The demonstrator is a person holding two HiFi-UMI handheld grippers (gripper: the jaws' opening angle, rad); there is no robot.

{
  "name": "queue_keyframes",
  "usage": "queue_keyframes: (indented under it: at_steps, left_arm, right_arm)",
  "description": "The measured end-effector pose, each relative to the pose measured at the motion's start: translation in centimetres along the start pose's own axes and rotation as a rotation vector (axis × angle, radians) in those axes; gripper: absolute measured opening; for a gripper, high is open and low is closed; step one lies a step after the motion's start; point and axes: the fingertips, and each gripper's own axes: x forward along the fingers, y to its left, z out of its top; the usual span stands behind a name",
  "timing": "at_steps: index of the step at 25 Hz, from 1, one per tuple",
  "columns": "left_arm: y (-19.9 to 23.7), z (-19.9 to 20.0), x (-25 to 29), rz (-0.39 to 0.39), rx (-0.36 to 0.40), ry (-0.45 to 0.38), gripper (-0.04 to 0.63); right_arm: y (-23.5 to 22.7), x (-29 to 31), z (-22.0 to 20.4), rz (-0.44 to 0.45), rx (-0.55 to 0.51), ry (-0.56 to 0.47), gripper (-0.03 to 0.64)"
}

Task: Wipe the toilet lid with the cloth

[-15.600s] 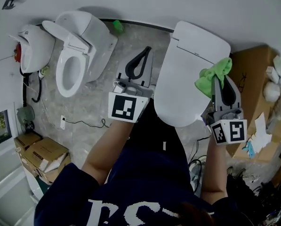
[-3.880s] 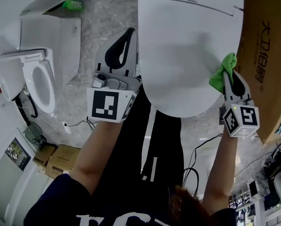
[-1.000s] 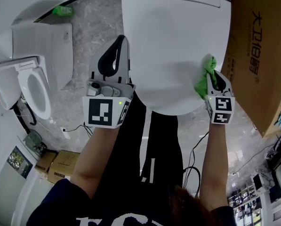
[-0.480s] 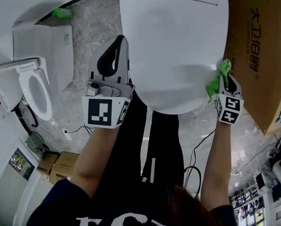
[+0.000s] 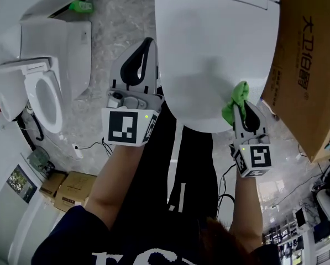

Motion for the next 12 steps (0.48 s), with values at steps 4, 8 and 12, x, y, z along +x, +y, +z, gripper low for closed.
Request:
queue_keyframes:
  at_steps: [4,8,12]
  left_arm:
    - [0.6,0.2,-0.5,0.011,-0.005,-0.007,0.02]
    - [1.6,-0.1,-1.0,0.028,-0.012,-0.003,0.02]
    - [2.4,-0.5,-1.5,0.038,-0.018,0.005,0.02]
  right_arm:
    - [8.7,4.3,-3.4,0.16,0.024,0.11,0.083]
    - [14.3,8.0,-5.3,0.239,-0.006,0.158,0.083]
    - [16.3,10.5,-6.7,0.249,-0.086,0.196,0.083]
